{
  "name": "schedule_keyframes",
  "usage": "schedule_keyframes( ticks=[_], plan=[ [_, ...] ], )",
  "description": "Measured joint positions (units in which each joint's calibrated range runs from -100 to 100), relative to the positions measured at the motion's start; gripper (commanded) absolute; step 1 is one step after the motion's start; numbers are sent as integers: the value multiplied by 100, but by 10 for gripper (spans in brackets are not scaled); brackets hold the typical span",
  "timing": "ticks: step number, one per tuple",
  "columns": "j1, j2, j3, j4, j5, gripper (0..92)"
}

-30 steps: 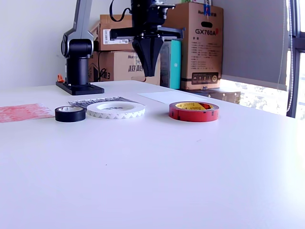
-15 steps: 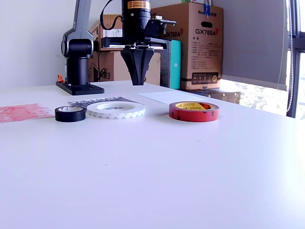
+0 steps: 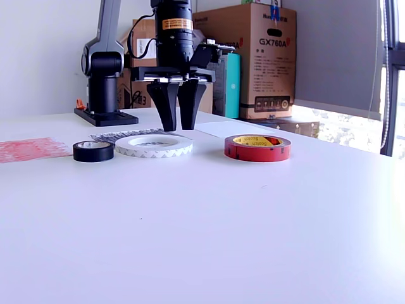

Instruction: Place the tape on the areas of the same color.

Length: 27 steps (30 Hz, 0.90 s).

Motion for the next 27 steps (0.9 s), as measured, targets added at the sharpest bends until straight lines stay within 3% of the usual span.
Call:
schedule_keyframes(
  ticks=[10,21,27],
  plan=[
    [0,0,10,74,-10,443],
    [111,0,10,-1,-523,442],
    [314,-108,-73,-62,-369,442]
  ],
)
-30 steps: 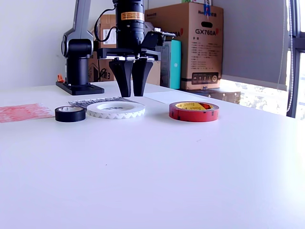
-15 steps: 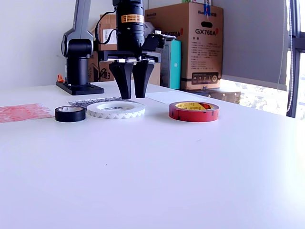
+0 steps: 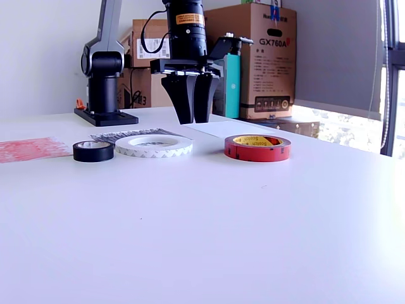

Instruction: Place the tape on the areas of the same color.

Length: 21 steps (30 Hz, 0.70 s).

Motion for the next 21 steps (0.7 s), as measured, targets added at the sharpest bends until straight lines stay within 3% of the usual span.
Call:
schedule_keyframes(
  ticks=[10,21],
  plan=[
    [420,114,-747,0,1173,442],
    [390,589,-1121,14,2419,442]
  ],
)
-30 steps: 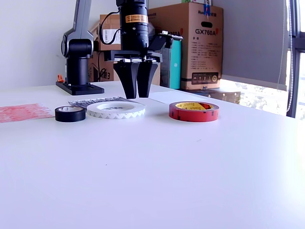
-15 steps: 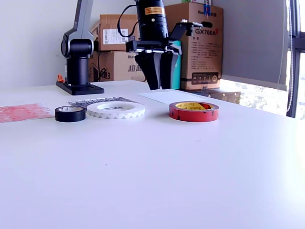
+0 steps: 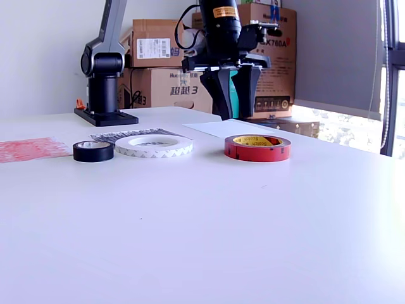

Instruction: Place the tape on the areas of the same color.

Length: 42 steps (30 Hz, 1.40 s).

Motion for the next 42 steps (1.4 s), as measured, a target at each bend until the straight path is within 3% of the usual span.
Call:
schedule_keyframes(
  ticks=[15,22,42],
  plan=[
    [-114,407,-58,-17,553,447],
    [-63,489,-21,-33,494,590],
    [-41,631,29,-21,470,572]
  ],
)
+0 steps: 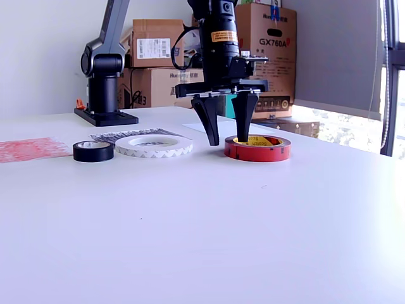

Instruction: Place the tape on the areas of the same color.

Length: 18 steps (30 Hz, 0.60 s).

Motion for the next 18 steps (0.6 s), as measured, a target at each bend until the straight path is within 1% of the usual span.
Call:
schedule_keyframes(
  ticks=[4,5,6,7,8,11,12,13,14,16,18],
  plan=[
    [-82,102,-72,0,0,572],
    [-94,102,-72,0,0,562],
    [-115,102,-74,0,0,532],
    [-137,102,-74,0,0,476],
    [-149,102,-82,0,0,399],
    [-157,102,-82,0,0,78],
    [-157,102,-82,0,0,0],
    [-157,102,-82,0,0,4],
    [-157,102,-82,0,0,35],
    [-157,102,-82,0,0,2],
    [-169,72,-82,15,0,1]
  ],
)
